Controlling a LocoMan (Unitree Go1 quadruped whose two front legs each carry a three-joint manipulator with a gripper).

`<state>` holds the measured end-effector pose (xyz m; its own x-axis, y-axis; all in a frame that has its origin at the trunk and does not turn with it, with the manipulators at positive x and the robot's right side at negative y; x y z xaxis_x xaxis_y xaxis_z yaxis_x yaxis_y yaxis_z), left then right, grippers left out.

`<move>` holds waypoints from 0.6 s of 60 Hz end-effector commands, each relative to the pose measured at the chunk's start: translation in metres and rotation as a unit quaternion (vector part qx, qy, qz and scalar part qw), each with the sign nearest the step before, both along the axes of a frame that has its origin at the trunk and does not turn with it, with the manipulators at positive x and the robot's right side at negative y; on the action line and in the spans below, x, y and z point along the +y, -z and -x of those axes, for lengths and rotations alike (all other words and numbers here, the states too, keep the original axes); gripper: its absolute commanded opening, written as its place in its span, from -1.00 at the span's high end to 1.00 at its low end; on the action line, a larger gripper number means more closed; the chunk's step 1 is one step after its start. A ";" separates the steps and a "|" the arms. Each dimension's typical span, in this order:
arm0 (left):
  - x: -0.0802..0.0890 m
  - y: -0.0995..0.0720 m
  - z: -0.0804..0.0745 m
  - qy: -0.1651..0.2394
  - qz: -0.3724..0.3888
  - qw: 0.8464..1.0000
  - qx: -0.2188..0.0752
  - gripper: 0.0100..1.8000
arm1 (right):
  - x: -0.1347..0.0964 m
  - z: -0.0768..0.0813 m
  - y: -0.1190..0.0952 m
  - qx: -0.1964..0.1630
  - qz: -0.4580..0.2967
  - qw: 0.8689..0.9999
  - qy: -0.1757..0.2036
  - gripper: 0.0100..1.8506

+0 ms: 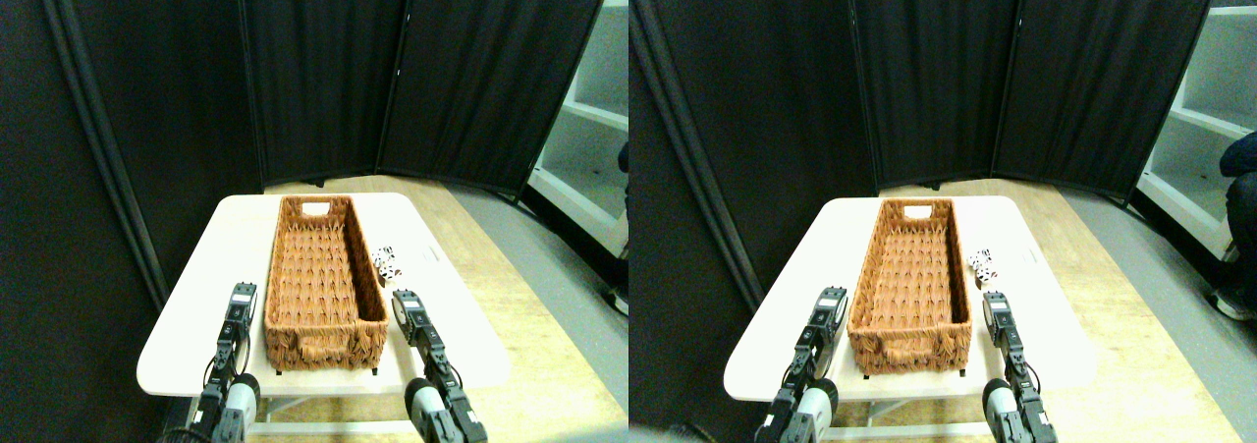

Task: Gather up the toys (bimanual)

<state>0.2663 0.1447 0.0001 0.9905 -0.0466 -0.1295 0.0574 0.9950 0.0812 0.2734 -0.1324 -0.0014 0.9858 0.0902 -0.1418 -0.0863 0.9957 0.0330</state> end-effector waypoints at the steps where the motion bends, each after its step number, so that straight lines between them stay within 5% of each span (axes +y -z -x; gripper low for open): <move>1: -0.003 -0.003 -0.001 0.007 0.002 1.000 -0.013 1.00 | 0.001 -0.001 -0.004 -0.015 0.004 1.000 0.000 0.60; 30: 0.000 -0.005 0.002 -0.004 0.014 1.000 -0.016 1.00 | 0.002 0.000 -0.006 -0.016 0.012 1.000 -0.003 0.60; 36: 0.001 -0.003 0.000 0.043 0.042 0.998 -0.032 1.00 | 0.002 0.000 -0.006 -0.019 0.014 1.000 -0.005 0.61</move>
